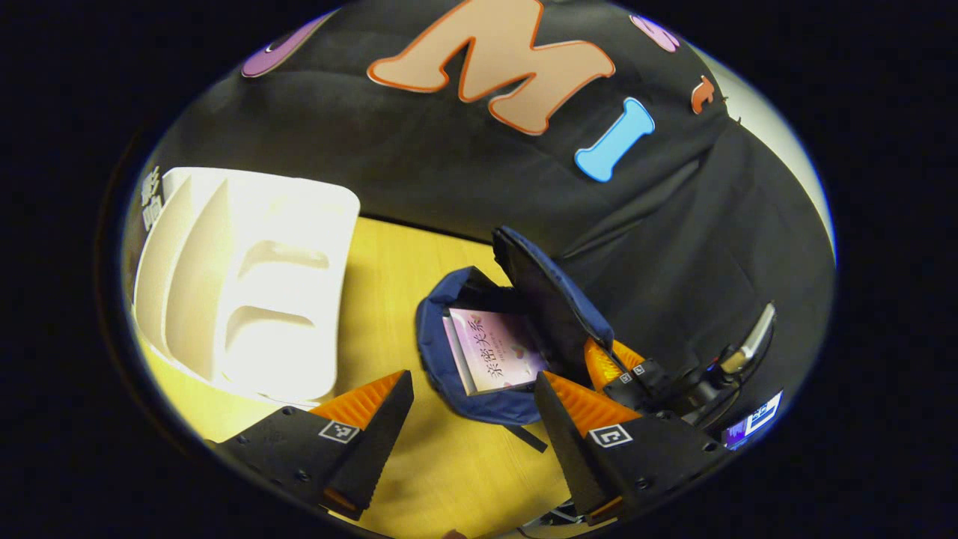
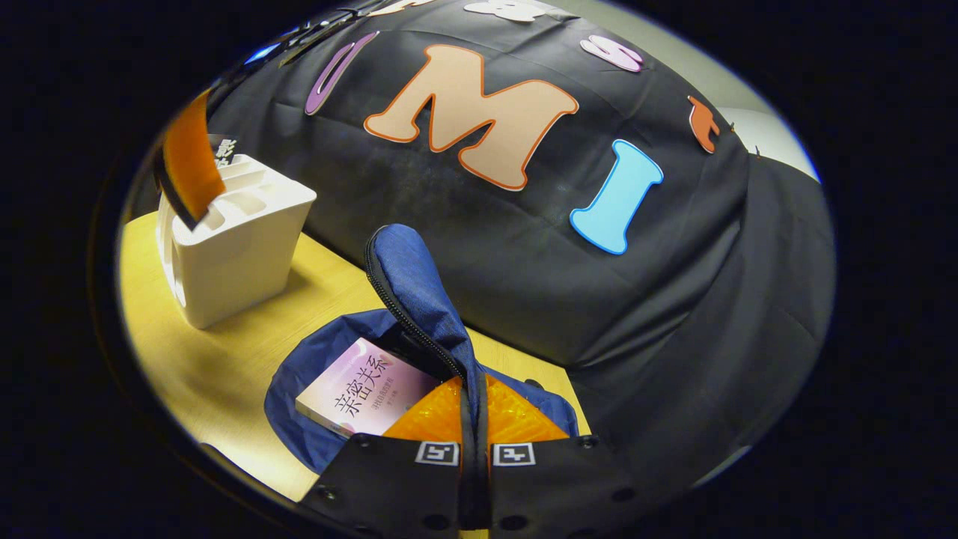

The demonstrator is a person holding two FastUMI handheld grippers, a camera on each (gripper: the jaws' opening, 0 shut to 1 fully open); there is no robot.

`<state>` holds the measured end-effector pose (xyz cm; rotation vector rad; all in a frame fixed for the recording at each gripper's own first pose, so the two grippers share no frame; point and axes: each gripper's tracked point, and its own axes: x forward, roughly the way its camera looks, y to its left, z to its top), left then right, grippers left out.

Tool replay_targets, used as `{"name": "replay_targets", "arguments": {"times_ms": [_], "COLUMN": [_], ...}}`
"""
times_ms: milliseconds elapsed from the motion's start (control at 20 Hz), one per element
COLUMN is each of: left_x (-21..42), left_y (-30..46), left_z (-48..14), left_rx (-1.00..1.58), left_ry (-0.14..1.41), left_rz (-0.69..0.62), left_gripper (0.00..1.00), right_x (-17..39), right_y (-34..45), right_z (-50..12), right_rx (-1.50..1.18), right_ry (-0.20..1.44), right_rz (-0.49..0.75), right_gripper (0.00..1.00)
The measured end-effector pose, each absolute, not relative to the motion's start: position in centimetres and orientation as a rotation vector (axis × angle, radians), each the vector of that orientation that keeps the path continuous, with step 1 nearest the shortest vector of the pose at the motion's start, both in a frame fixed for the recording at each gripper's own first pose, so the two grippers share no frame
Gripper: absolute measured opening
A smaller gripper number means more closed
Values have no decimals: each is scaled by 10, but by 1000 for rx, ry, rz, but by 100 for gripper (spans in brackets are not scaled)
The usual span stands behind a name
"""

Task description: Open the schoolbag, grab two books from the bookshelf and put them into the schoolbag.

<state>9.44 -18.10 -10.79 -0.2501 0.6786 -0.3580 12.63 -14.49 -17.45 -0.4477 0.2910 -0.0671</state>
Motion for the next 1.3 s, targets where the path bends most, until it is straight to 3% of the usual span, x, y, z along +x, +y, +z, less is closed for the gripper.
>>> {"name": "replay_targets", "arguments": {"times_ms": [350,400,850,1100,1300], "left_x": [85,86,102,122,133], "left_y": [-48,-26,145,205,222], "left_z": [-17,-6,57,53,31], "left_rx": [-215,-203,-173,-134,-116], "left_ry": [634,628,640,688,759], "left_rz": [-165,-136,109,201,200], "left_gripper": [95,94,94,94,93], "right_x": [132,133,136,139,140], "right_y": [-137,-136,-131,-129,-129], "right_z": [-186,-187,-196,-200,-199], "right_rx": [-454,-455,-470,-450,-454], "right_ry": [310,312,334,346,352], "right_rz": [-44,-44,-48,-63,-85], "right_gripper": [6,0,0,0,0]}}
